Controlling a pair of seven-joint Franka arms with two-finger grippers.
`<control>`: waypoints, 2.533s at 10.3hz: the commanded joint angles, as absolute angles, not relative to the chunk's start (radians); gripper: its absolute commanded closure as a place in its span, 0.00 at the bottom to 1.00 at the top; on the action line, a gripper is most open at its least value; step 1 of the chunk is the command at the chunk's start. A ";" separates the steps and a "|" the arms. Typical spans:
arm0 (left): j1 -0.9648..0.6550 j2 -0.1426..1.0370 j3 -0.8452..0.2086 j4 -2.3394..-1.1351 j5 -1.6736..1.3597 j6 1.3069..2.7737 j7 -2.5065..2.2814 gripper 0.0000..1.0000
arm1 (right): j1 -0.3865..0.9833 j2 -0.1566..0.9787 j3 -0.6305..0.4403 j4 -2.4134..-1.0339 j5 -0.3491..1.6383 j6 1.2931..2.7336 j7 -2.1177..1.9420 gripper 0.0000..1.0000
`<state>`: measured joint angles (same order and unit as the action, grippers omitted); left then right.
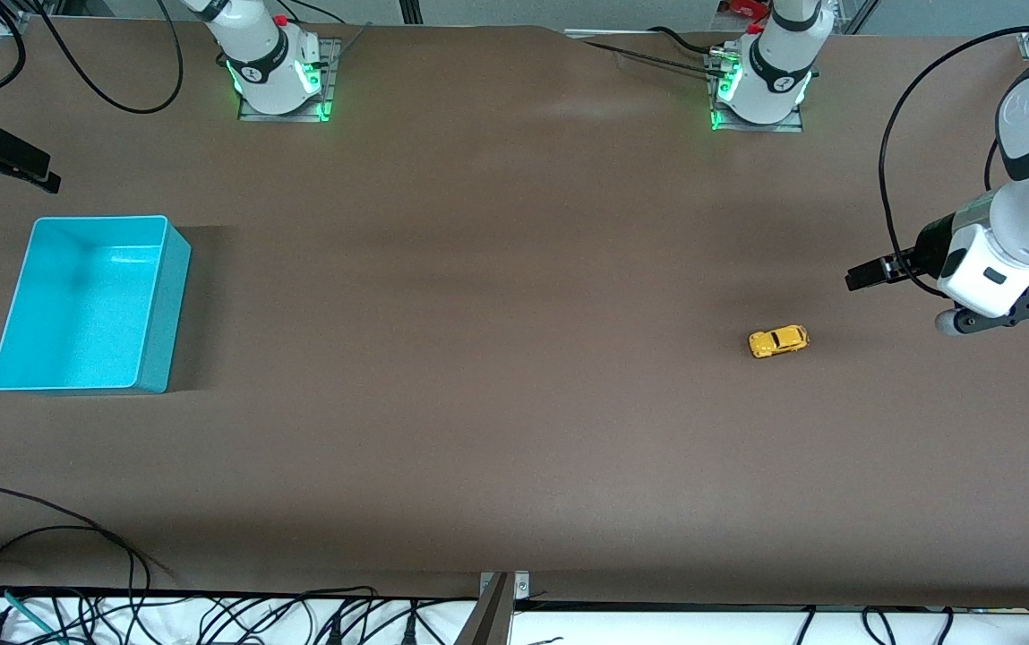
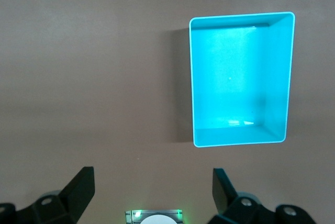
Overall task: Wind up and store yellow beetle car
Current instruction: 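Move the left gripper over the yellow toy car, then lower the left gripper and close it on the yellow car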
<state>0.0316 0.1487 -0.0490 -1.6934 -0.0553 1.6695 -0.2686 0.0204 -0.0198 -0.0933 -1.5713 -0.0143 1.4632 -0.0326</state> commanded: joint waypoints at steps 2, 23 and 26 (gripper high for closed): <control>0.029 0.156 -0.051 -1.716 -0.051 1.680 -0.568 0.00 | 0.026 -0.021 -0.094 -1.555 -0.015 1.451 -0.015 0.00; 0.089 0.456 -0.058 -2.017 -0.058 2.330 -1.790 0.01 | 0.026 -0.021 -0.095 -1.555 -0.015 1.451 -0.017 0.00; 0.051 0.486 -0.077 -2.017 -0.058 2.365 -1.833 0.01 | 0.026 -0.021 -0.095 -1.555 -0.015 1.451 -0.015 0.00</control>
